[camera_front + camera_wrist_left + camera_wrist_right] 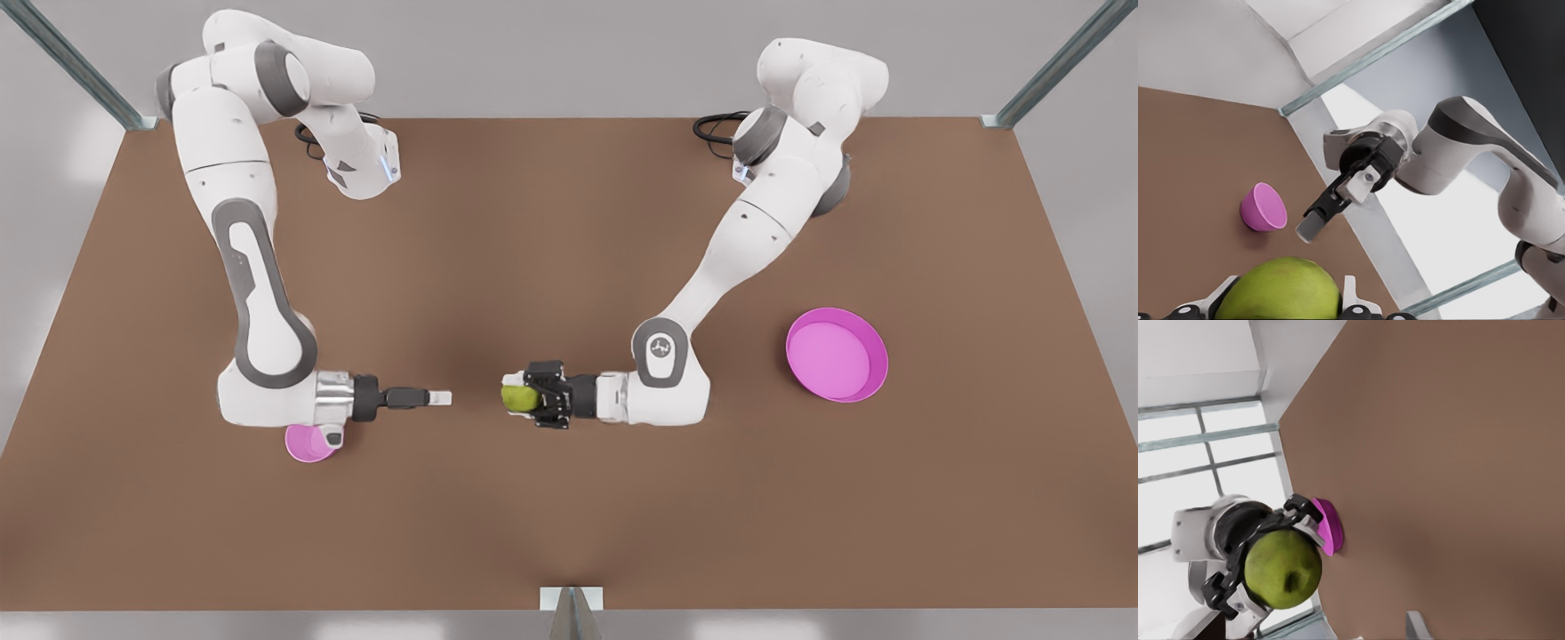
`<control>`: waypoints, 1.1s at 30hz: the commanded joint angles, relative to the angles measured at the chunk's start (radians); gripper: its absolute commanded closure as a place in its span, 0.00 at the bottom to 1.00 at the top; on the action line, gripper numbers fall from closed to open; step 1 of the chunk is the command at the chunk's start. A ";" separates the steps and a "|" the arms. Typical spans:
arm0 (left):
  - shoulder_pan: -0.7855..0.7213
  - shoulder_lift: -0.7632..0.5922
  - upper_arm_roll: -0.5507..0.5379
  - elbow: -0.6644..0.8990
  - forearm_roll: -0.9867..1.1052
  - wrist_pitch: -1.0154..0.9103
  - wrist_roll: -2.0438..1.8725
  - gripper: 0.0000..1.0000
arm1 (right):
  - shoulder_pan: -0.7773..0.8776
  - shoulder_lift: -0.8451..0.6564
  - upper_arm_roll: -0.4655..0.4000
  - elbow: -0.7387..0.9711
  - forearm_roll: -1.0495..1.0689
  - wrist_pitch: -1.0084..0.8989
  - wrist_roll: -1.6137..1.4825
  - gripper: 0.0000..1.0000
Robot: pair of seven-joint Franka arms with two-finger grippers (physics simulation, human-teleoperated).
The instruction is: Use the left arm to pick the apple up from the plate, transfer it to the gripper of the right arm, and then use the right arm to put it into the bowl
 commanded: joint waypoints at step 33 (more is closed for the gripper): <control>-0.052 0.059 -0.074 0.050 -0.119 0.206 1.365 0.30 | 0.144 0.030 0.032 -0.028 0.243 0.260 -0.661 0.31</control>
